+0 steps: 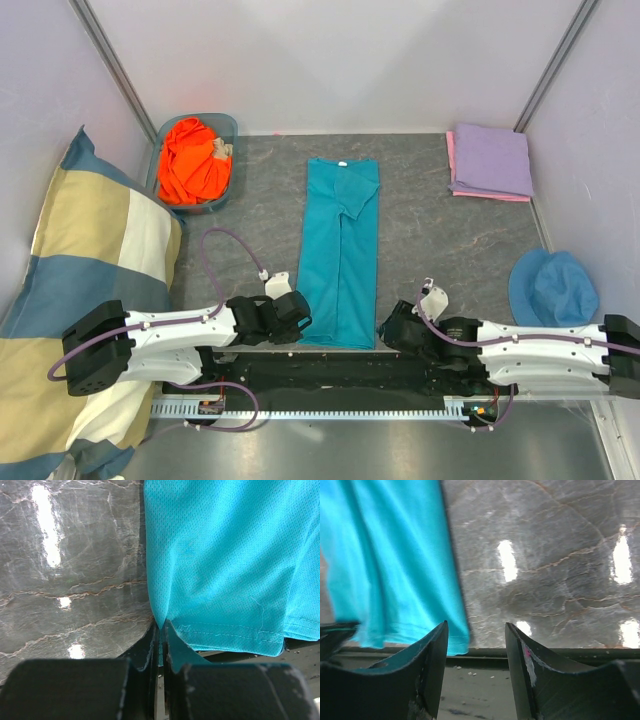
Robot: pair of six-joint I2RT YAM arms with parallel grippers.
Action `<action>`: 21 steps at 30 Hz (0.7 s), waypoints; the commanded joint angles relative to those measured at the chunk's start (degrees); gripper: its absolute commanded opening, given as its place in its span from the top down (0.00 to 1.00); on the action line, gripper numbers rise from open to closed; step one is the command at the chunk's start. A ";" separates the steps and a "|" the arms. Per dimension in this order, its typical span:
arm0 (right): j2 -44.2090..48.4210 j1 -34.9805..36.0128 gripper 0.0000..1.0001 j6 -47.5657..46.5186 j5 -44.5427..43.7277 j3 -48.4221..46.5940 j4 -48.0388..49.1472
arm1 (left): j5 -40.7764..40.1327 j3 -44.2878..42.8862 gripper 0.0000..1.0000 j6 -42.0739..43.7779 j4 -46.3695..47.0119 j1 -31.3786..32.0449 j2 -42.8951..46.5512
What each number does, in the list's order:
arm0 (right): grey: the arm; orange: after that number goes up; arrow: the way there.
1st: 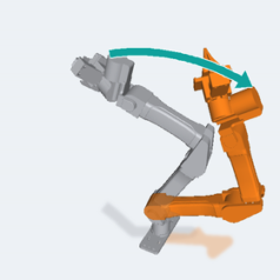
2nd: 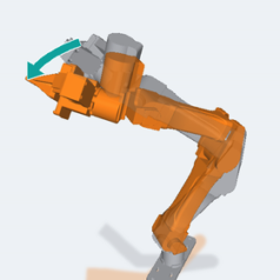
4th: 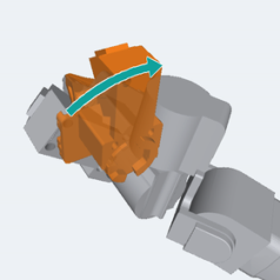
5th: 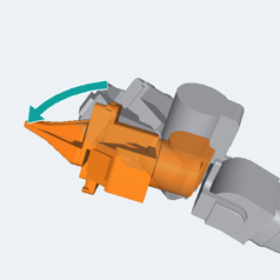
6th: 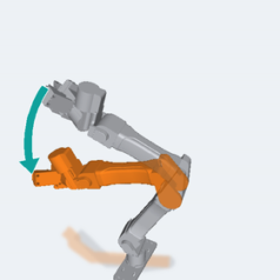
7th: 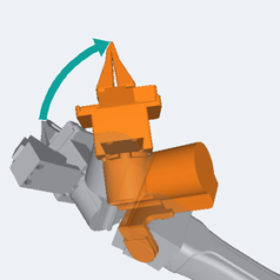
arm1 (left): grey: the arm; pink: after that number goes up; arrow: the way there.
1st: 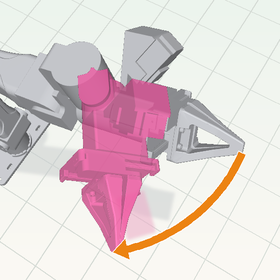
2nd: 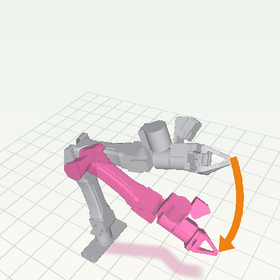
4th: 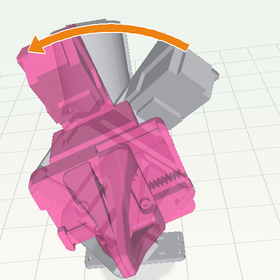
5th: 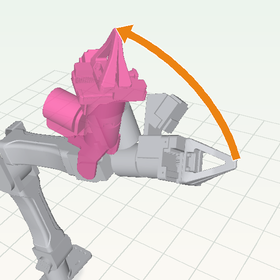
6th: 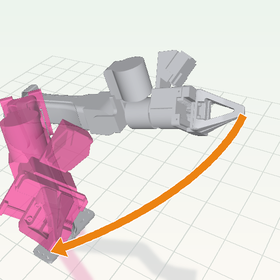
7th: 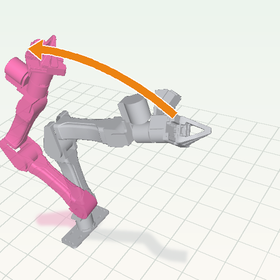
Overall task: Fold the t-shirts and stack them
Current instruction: Grab the bottom of the folded rectangular tshirt with both arms
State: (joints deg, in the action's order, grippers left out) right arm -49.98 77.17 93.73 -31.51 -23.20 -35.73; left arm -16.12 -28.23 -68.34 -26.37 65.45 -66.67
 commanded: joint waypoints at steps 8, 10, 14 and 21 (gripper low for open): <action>-12.33 5.01 0.46 4.44 -0.66 -1.32 8.04 | -0.23 1.60 0.93 1.45 -0.87 0.64 0.40; -13.91 6.33 0.47 5.67 -1.36 -2.11 8.91 | -0.14 1.77 0.93 1.45 -0.79 0.64 0.58; -16.20 7.73 0.48 6.46 -1.63 -3.60 9.44 | -0.14 1.69 0.93 1.80 -0.70 0.64 0.67; -18.58 10.46 0.48 9.01 -2.15 -5.10 9.44 | -0.14 1.60 0.93 2.24 -0.79 0.64 0.76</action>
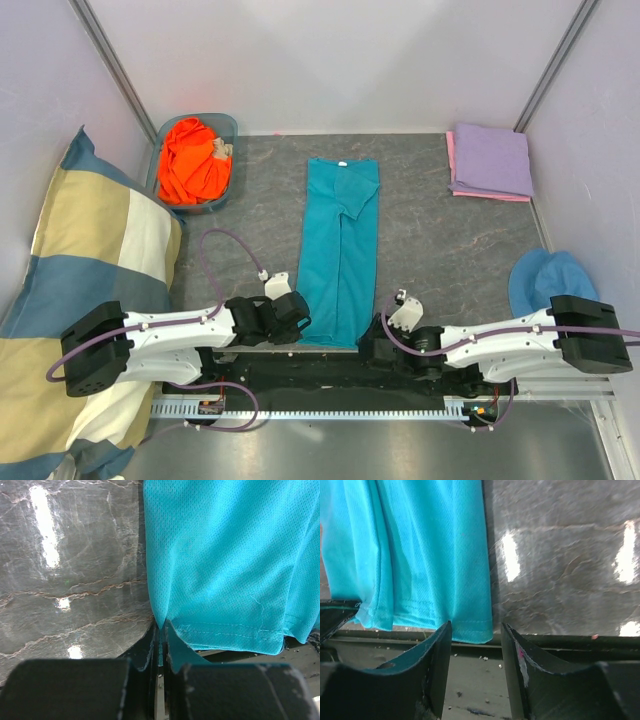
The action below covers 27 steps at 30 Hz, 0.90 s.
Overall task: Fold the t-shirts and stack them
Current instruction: Grab the bottom of the folded rectangular tshirt with both arms
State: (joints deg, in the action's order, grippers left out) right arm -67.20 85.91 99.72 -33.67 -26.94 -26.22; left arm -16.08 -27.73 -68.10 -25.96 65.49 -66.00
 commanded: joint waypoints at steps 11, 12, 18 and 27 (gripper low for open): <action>-1.62 2.51 0.74 4.60 -2.01 -0.40 0.03 | -0.36 1.09 0.93 2.18 -1.03 0.60 -0.18; -1.27 2.51 0.74 4.78 -2.19 -0.31 -0.24 | -0.27 1.09 0.93 2.18 -0.94 0.60 -0.27; 0.14 2.42 0.47 4.43 -1.66 -1.45 -3.04 | -0.10 0.92 0.93 2.09 -1.03 0.60 -0.27; 2.06 3.48 0.44 6.18 -4.81 -3.56 -10.69 | -0.18 1.09 0.93 2.09 -1.03 0.60 -0.10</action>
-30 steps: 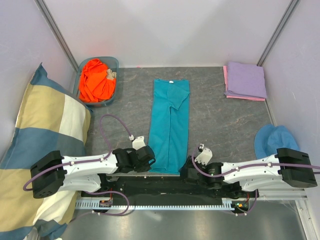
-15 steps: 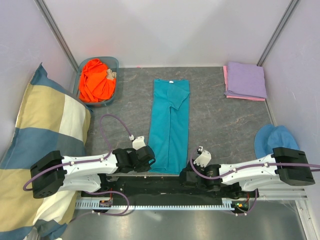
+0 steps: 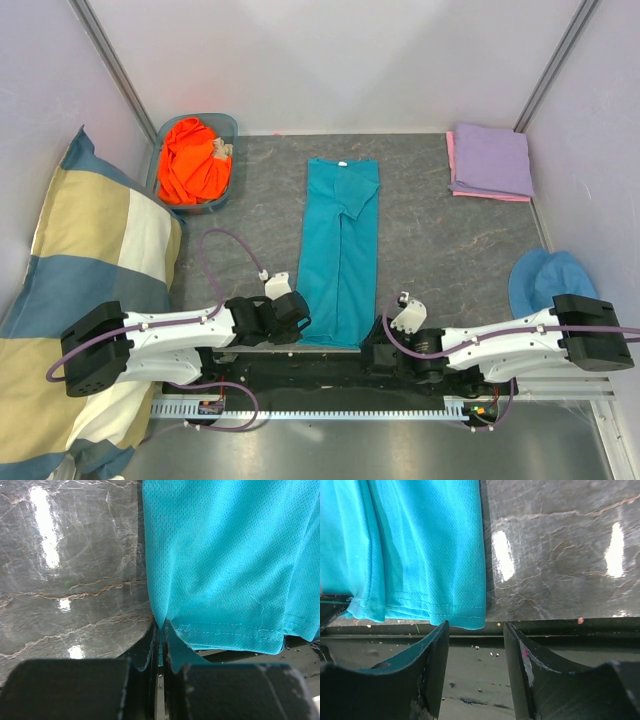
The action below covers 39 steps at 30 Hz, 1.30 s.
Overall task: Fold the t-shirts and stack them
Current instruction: Grab the bottom of the folded rectangular tshirt with both arms
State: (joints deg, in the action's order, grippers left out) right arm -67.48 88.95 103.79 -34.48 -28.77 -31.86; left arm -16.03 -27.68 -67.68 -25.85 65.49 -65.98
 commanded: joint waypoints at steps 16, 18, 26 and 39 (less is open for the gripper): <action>3.94 0.44 0.45 4.93 -4.98 3.46 -3.48 | -0.23 1.23 0.93 1.24 -0.79 0.60 -1.35; 2.36 0.44 0.46 5.28 -5.07 3.55 -2.34 | -0.23 1.40 0.93 1.23 -0.87 0.60 -1.44; 2.09 -0.18 0.47 6.25 -5.78 4.95 0.30 | -0.40 1.40 0.93 1.50 -0.87 0.60 -1.61; -5.90 -0.62 0.50 2.91 -2.26 3.90 9.79 | -0.49 1.75 0.94 1.41 -0.78 0.60 -1.44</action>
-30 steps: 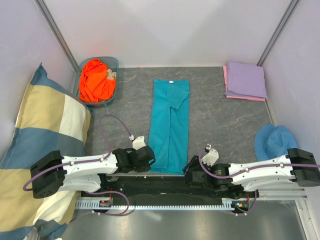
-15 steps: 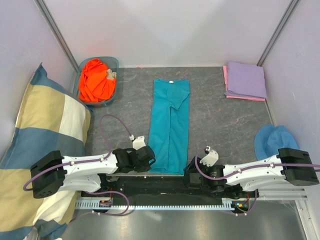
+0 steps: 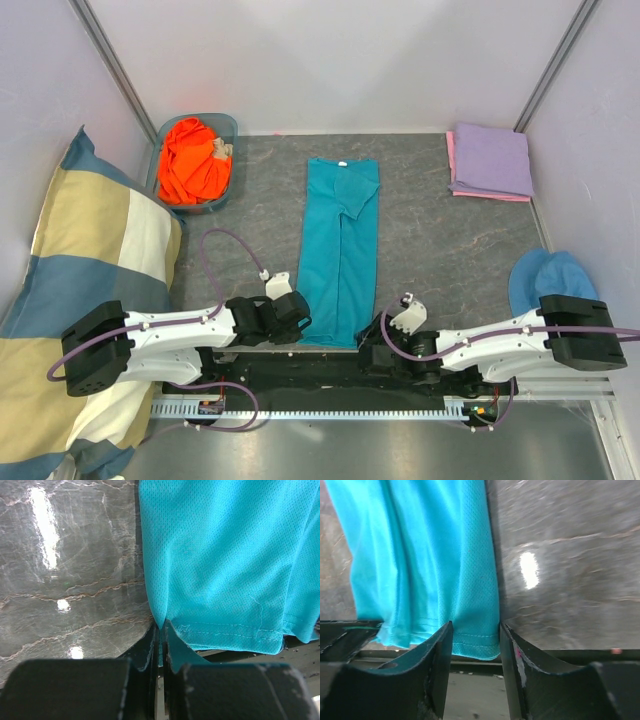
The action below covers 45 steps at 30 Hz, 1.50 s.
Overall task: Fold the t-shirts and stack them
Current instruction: Grab the bottom of the folded rectangular tshirt with both arms, then fold the folded rectangular tshirt in 1/3 of the way
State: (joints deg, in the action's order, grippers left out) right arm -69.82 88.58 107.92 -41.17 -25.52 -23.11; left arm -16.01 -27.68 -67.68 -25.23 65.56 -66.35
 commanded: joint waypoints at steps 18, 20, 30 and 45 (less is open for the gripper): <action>10.31 -3.23 1.00 -6.92 -1.81 1.44 -3.17 | -3.06 -6.50 0.98 6.76 -2.28 0.53 1.39; 12.59 -5.86 1.00 -11.57 -2.42 0.30 -3.25 | -4.11 -9.21 0.98 7.65 -2.28 0.53 1.40; 10.59 -19.31 1.00 -29.07 -0.23 -8.04 -1.68 | -8.34 -16.00 0.98 13.27 1.15 -3.23 -1.15; -3.55 -40.74 1.00 -49.63 8.99 -19.56 10.89 | -2.19 -25.66 0.98 25.84 12.39 -19.06 -10.37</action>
State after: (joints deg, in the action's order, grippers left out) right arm -69.32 52.23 66.06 -36.01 -41.21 -17.47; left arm -19.38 -48.51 -47.57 -18.52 48.14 -73.28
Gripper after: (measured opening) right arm 0.012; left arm 0.039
